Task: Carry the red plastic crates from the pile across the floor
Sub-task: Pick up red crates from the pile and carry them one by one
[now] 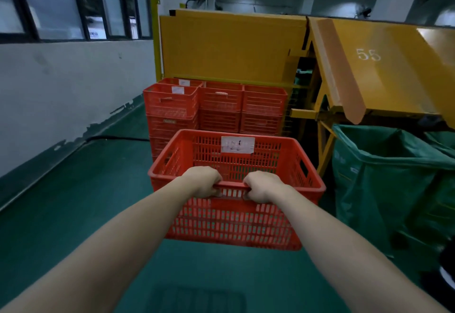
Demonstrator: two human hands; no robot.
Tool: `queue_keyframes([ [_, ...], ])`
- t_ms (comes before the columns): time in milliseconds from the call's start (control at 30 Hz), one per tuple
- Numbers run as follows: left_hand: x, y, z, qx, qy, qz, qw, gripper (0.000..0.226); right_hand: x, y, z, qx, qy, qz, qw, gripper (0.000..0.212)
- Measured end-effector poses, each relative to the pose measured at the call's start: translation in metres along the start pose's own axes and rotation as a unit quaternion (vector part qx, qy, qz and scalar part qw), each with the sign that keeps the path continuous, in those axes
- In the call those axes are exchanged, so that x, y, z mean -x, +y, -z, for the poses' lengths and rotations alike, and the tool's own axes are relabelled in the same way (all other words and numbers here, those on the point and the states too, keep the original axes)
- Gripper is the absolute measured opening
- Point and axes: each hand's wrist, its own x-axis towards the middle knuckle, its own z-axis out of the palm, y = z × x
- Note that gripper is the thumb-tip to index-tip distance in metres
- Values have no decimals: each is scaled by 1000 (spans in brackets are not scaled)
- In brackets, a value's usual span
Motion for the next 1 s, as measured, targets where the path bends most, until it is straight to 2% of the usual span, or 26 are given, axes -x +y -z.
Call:
queue_keyframes([
  [567, -360, -159, 11, -3, -10, -10, 1000, 24, -361, 161, 30, -9, 0, -18, 1000, 18],
  [1000, -625, -295, 13, 14, -52, 25, 998, 21, -652, 268, 55, -24, -33, 6, 999, 17],
])
